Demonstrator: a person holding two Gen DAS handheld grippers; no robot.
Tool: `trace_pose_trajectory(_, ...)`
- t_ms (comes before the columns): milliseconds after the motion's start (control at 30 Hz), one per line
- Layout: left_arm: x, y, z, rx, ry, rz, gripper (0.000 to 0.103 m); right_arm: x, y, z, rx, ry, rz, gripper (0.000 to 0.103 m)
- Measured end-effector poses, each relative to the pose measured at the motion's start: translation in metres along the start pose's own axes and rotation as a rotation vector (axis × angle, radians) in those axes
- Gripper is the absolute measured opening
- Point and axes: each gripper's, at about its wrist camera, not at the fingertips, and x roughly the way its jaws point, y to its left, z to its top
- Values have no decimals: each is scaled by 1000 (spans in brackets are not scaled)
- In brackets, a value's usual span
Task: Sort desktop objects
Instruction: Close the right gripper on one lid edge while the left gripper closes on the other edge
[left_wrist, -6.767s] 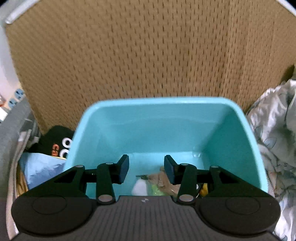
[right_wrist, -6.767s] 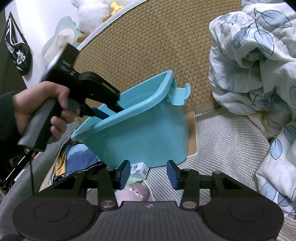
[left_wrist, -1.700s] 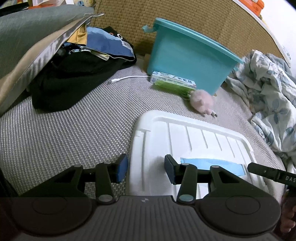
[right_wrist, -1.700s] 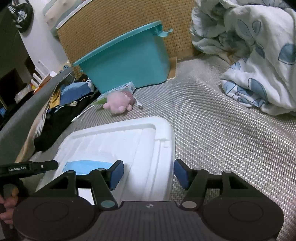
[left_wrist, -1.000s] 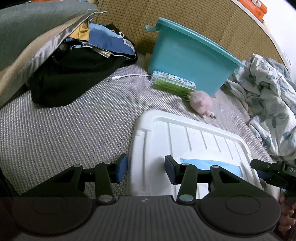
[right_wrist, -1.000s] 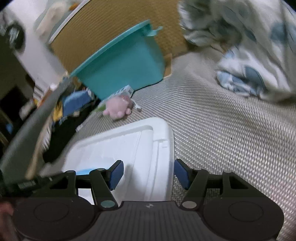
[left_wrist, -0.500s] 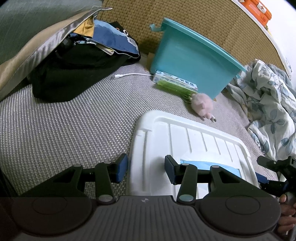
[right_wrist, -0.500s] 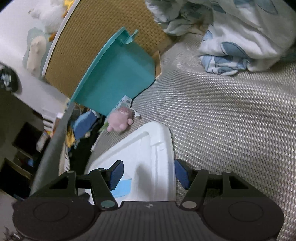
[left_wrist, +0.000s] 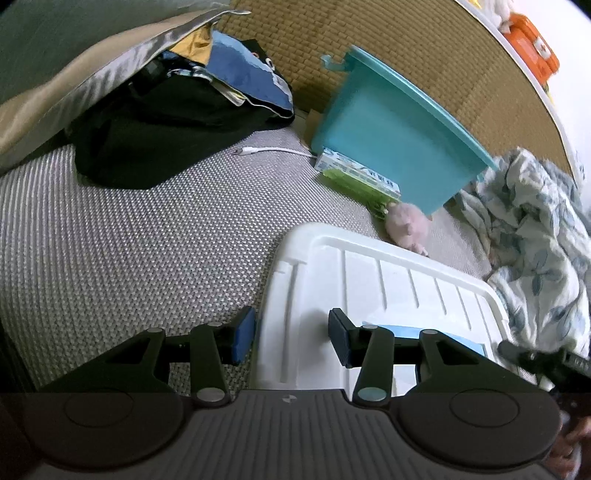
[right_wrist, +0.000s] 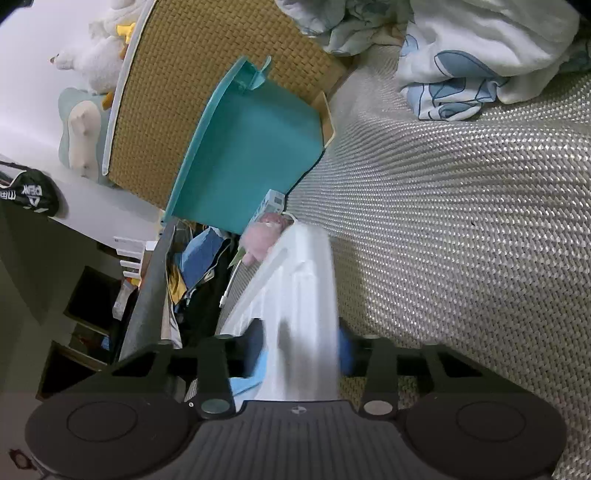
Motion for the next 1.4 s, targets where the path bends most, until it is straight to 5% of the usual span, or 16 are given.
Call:
trace_pose_trajectory(467, -1, 2, 3, -37, -12, -31, 47, 2, -2, 3, 98, 31, 208, 20)
trace_pose_trajectory(1000, -7, 8, 5, -110, -59, -134, 47, -6, 11, 12, 114, -17, 440, 15)
trace_pose_trajectory(1233, -6, 9, 3, -135, -67, -173, 52, -7, 8, 14, 137, -20, 485, 17)
trace_pose_trajectory(1400, -10, 11, 4, -159, -102, -216, 64, -11, 7, 13, 155, -23, 536, 18)
